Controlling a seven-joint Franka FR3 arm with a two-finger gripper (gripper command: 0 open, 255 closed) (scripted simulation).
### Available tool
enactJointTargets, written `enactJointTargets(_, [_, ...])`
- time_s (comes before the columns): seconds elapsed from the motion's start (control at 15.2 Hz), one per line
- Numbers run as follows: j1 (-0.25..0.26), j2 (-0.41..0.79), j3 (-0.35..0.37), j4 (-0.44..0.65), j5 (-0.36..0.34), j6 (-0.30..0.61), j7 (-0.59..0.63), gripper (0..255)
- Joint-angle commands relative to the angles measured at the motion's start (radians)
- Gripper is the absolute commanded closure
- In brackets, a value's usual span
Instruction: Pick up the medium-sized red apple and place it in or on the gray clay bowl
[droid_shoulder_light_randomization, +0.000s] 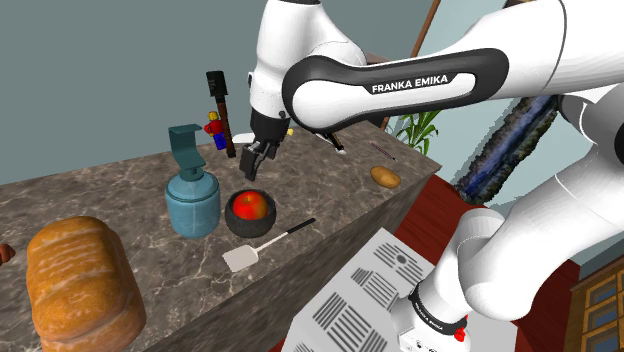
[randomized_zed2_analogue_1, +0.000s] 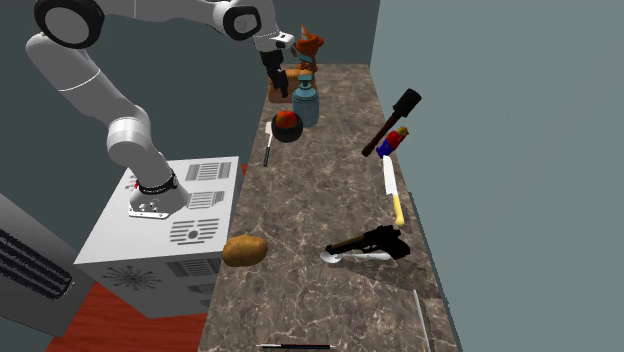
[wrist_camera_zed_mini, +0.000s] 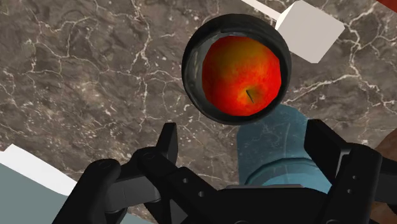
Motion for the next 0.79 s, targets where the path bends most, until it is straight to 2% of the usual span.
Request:
enactJointTargets(0.0, [0.000,0.000,0.000,0.000,0.000,0.000,0.000,0])
enactJointTargets(0.26, [0.004,-0.036,0.002,0.090,0.010,-0.126,-0.006,0])
enactJointTargets(0.73, [0.004,-0.036,0.002,0.090,0.010,-0.126,-0.006,0])
